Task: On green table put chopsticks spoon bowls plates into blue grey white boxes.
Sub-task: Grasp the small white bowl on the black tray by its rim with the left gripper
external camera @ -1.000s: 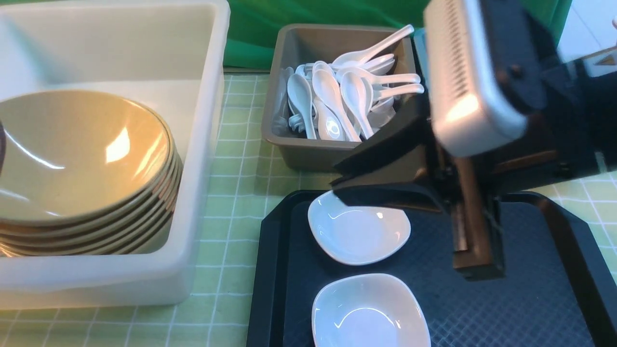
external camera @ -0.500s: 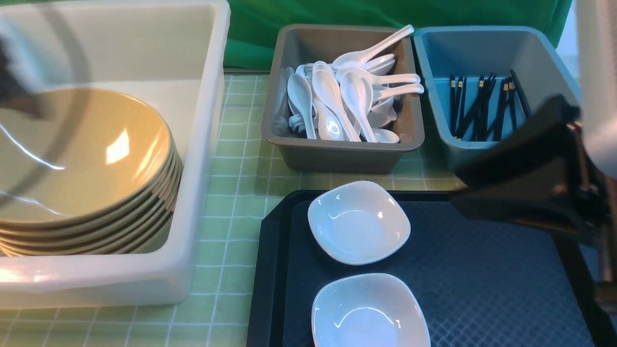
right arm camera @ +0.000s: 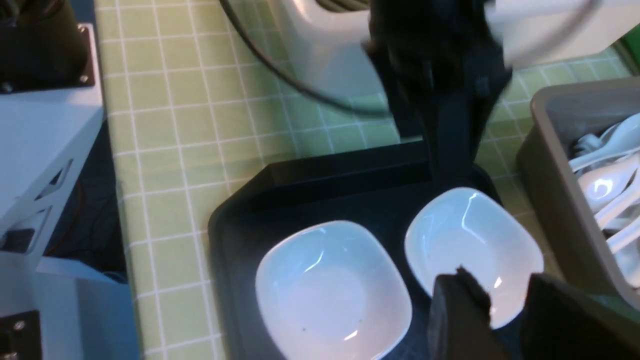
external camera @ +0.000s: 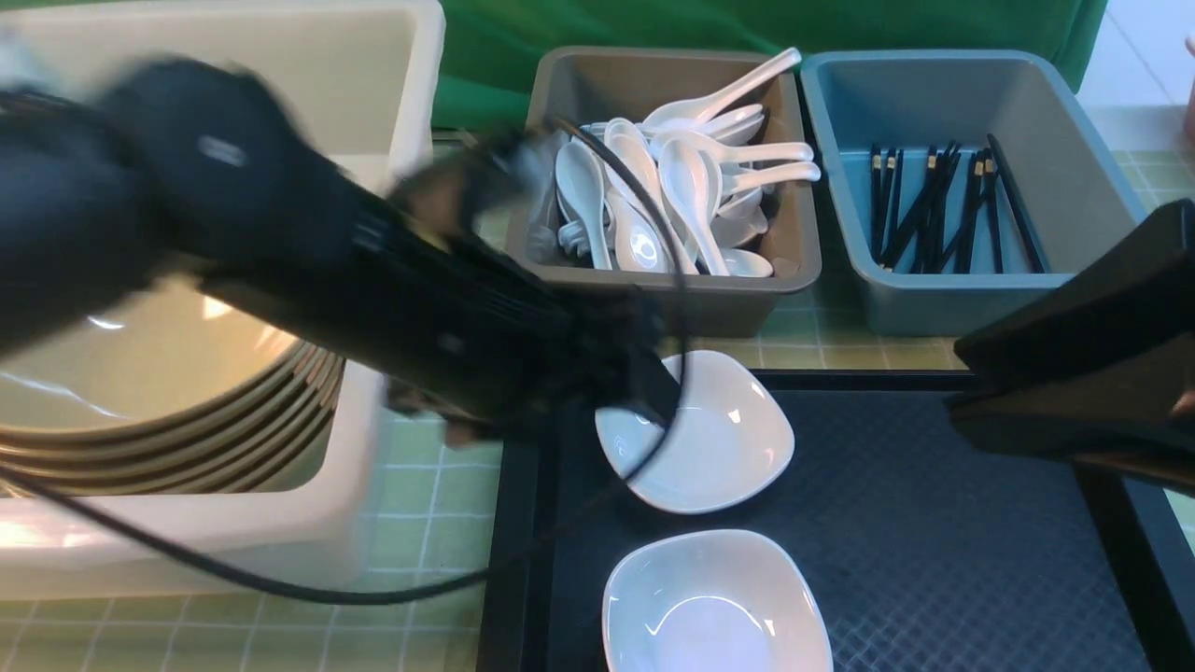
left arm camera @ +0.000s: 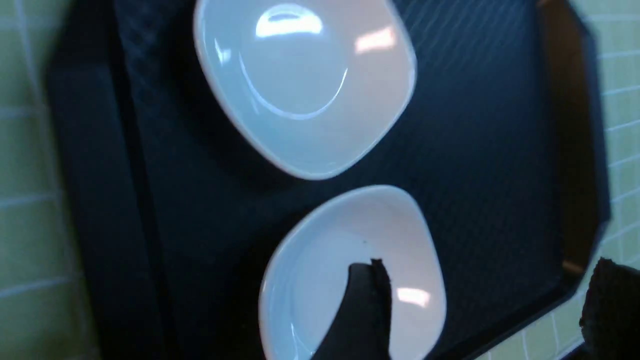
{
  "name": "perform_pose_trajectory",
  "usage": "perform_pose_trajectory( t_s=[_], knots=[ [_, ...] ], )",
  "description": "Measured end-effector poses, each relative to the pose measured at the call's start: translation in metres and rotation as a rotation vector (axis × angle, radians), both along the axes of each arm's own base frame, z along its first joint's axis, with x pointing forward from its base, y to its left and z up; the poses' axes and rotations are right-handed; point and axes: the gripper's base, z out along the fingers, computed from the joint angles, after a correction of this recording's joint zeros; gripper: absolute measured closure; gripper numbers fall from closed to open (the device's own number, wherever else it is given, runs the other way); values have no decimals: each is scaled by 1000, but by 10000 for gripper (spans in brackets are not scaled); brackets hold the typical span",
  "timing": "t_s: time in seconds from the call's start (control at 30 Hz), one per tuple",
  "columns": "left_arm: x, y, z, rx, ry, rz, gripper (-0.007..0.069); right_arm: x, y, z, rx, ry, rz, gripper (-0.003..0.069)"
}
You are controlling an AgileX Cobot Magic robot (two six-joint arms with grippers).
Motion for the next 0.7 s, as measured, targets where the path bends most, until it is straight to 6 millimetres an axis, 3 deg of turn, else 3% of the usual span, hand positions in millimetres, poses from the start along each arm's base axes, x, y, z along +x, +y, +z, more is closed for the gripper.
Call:
perform_pose_trajectory(
  t_s=[0.2, 0.27, 0.33, 0.6, 0.7],
  knots=[
    [30, -17, -60, 58, 97, 115, 123, -2, -1, -1, -9, 14, 7, 450],
    [32, -18, -67, 67, 106, 121, 123, -2, -1, -1, -10, 17, 6, 449],
    [39, -21, -86, 88, 122, 139, 123, -2, -1, -1, -12, 21, 7, 444],
    [57, -26, -114, 82, 67, 216, 148, -3, -1, -2, -20, 31, 12, 435],
    [62, -25, -118, 84, 27, 215, 265, -4, -1, -3, -26, 39, 17, 433]
  ],
)
